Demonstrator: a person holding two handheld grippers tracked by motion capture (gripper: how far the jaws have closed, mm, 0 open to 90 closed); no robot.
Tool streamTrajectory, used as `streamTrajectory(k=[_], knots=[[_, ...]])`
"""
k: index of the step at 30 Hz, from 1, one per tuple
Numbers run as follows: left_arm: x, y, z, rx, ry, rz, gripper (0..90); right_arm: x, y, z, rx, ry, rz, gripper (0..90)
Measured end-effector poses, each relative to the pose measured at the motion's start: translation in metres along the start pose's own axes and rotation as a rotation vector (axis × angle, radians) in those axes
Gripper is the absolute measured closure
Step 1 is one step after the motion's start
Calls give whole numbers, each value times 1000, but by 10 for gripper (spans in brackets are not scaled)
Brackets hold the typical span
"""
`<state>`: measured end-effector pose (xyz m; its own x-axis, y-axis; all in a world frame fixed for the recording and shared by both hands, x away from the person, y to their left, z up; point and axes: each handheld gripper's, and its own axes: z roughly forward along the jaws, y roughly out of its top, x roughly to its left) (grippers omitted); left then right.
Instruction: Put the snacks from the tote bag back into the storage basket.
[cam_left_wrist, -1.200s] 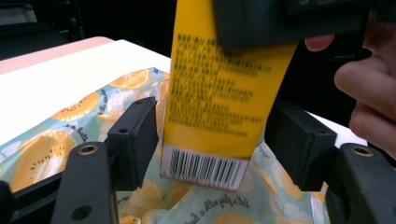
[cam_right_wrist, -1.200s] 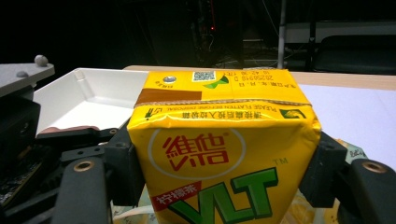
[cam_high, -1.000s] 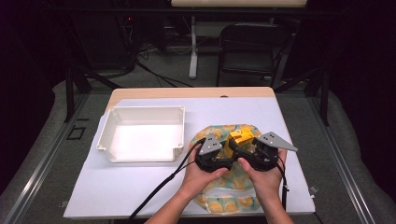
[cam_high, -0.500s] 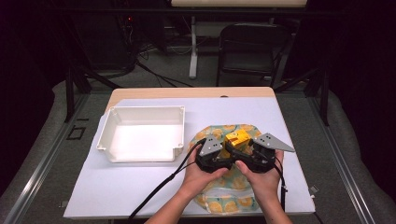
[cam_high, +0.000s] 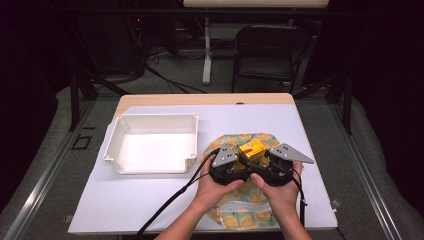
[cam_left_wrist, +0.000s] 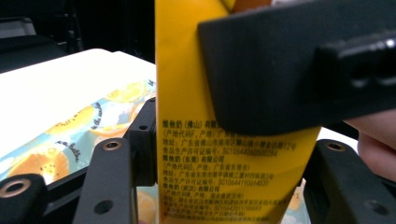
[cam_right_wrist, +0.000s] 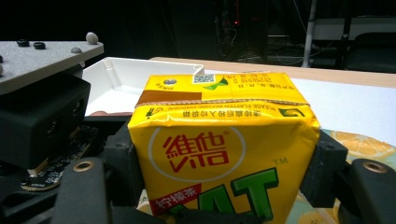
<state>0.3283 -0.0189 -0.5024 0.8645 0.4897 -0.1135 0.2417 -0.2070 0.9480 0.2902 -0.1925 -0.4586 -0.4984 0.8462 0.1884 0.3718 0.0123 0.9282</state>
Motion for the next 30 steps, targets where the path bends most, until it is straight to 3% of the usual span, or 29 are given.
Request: streamTrajectory(k=[3,4,5,7,8,9,11,13,15,17,18,19,20,22,26,27,30], knots=[[1,0,0,3,-8,-7,486,0,0,0,-1,0,-1,300],[2,0,-1,5,-31,-8,486,0,0,0,-1,0,-1,300],[1,0,-1,3,-10,-8,490,0,0,0,-2,1,-1,299],[2,1,-3,10,-39,-5,500,0,-1,0,-14,8,5,293],[0,1,-3,5,-2,-5,503,0,-1,0,-15,13,-3,290],[1,2,-4,10,-28,-7,510,1,-1,0,-16,16,-12,279],[2,2,-5,13,-17,-14,514,1,-1,1,-22,21,-14,266],[5,2,-6,25,-36,-34,519,0,1,-1,-31,43,-5,221],[7,1,-7,18,10,-46,519,-1,2,-3,-38,53,-2,202],[9,1,-8,21,-5,-51,519,-1,2,-4,-50,58,3,199],[10,1,-9,23,24,-50,519,-3,3,-9,-79,75,1,188],[12,1,-10,30,6,-53,519,-3,3,-9,-79,75,1,188],[13,1,-11,27,30,-59,519,-3,4,-11,-92,71,-3,179],[17,1,-13,25,36,-71,519,-4,5,-14,-111,79,1,179],[22,1,-18,12,73,-79,519,-10,6,-17,-120,64,23,181],[25,2,-22,25,45,-76,518,-11,6,-17,-123,61,30,182],[27,3,-27,11,63,-75,519,-16,6,-19,-123,48,40,185]])
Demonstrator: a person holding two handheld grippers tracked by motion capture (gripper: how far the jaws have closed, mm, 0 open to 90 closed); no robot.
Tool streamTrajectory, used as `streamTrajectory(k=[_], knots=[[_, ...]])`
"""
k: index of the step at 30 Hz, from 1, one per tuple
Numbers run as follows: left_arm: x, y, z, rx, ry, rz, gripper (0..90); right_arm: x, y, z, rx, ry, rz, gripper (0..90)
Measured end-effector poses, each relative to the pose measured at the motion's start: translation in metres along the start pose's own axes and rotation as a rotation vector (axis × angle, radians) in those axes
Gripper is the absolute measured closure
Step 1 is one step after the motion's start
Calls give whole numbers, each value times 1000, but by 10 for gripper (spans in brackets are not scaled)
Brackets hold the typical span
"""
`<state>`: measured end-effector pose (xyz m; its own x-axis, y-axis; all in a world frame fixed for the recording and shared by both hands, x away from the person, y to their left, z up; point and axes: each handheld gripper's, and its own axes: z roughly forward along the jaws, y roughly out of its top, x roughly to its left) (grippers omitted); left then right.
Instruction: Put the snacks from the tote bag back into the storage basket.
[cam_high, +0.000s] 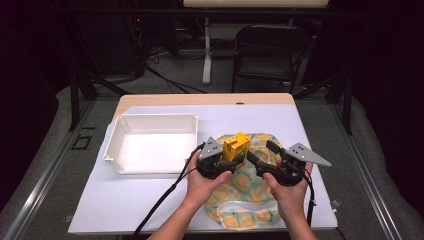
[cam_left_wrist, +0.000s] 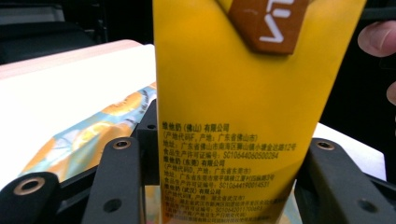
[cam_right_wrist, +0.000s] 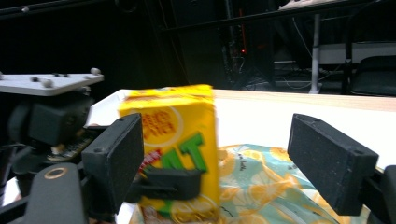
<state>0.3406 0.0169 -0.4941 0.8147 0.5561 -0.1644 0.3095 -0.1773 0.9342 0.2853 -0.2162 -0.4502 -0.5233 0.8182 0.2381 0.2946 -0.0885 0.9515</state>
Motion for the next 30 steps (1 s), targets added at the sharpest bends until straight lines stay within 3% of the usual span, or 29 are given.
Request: streamTrajectory(k=[9,14,19,22,30], knots=[[11,5,-21,-47,31,-6,518,-14,-8,1,28,-43,20,188],[17,7,-32,-63,50,-6,518,-23,-18,5,75,-80,-2,187],[23,8,-42,-79,66,-5,518,-27,-22,5,87,-92,1,183],[27,8,-49,-92,94,-7,518,-31,-24,3,100,-100,-11,178],[39,8,-66,-102,111,-15,518,-49,-41,-16,152,-126,-9,147]])
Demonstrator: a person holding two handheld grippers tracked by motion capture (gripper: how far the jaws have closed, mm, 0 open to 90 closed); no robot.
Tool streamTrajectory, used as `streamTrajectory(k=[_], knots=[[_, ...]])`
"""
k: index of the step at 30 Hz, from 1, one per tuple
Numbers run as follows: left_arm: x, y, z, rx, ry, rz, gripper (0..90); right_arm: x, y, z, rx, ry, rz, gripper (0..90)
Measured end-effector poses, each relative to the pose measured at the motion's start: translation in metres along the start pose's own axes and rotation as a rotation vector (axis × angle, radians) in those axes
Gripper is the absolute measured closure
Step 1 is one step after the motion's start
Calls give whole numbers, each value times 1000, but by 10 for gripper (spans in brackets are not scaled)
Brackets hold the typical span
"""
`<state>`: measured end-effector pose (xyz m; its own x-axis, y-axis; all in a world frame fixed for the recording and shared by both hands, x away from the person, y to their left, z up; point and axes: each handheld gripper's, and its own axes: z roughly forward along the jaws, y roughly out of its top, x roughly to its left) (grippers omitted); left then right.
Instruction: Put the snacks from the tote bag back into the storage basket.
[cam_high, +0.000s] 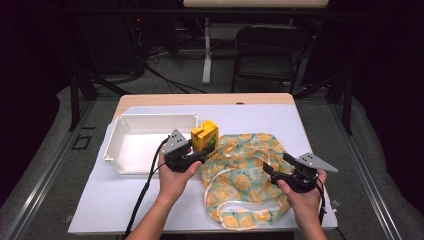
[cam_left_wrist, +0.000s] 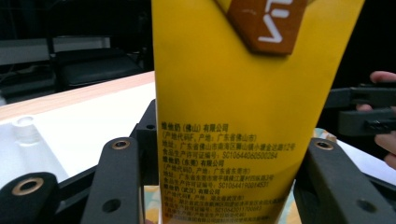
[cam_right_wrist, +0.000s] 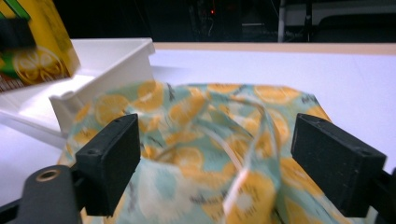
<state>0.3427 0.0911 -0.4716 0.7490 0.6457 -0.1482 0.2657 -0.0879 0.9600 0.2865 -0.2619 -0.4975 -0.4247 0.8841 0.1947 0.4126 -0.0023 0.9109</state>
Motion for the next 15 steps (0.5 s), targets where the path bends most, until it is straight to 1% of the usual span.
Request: streamTrajectory(k=[1,2,4,5,6,7,10,13,15], knots=[[2,0,-1,-6,5,-5,518,0,0,0,0,0,0,147],[4,0,-3,-4,6,-5,519,-2,-2,-2,13,-8,-5,147],[7,1,-5,-10,13,-6,519,-6,-7,-3,34,-38,-8,147],[8,2,-7,-13,21,-6,519,-8,-8,-4,41,-43,-8,147],[10,2,-9,-11,24,-9,519,-9,-9,-4,37,-50,7,147],[11,2,-9,-16,27,-13,519,-10,-10,-5,37,-50,11,147],[17,5,-14,-30,40,-24,519,-12,-10,-6,42,-51,4,147],[23,6,-17,-32,57,-22,519,-13,-12,-4,36,-52,15,148],[28,7,-19,-25,64,-27,519,-13,-13,-2,43,-51,22,149]])
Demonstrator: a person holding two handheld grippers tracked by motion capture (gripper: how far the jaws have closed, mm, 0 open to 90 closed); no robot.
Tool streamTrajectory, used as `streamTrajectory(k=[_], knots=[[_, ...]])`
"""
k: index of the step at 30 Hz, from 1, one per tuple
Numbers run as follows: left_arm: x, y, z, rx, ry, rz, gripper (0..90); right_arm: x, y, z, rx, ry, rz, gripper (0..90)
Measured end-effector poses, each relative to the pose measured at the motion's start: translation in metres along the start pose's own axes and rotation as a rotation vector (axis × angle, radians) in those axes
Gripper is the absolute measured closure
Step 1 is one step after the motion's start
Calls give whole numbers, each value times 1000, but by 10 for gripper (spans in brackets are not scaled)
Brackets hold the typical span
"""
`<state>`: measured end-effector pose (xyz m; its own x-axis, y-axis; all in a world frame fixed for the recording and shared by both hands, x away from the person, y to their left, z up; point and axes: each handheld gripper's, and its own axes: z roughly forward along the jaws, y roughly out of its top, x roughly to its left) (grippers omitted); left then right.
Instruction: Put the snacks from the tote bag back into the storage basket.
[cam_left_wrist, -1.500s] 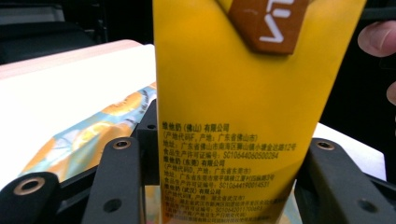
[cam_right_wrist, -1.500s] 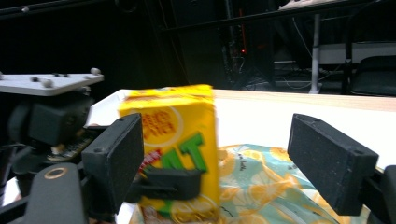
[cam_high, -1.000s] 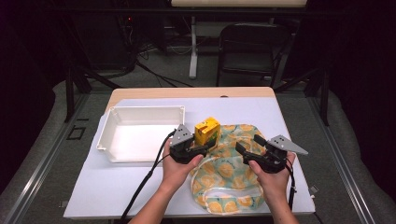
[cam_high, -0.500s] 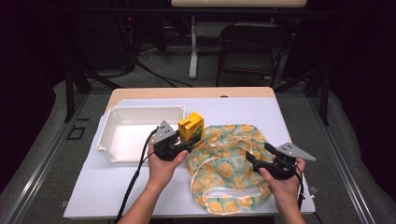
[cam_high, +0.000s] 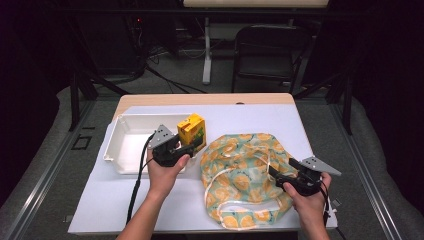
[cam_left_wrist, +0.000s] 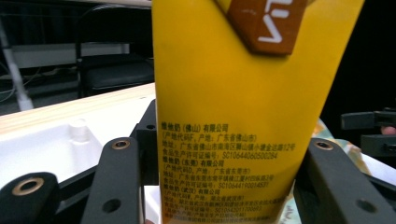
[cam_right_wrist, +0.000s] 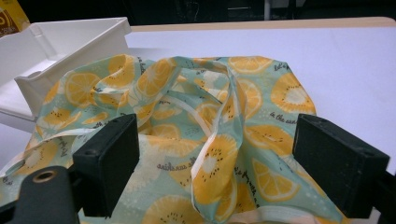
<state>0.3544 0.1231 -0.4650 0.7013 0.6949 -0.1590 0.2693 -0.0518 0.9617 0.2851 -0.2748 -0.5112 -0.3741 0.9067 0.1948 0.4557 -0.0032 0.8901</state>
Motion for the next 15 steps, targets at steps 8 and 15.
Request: streamTrajectory(k=[8,15], knots=[[15,-3,-3,-14,48,-13,518,4,-1,3,13,-1,-8,149],[27,-11,-3,-4,85,-43,518,4,-2,4,24,0,-12,149]])
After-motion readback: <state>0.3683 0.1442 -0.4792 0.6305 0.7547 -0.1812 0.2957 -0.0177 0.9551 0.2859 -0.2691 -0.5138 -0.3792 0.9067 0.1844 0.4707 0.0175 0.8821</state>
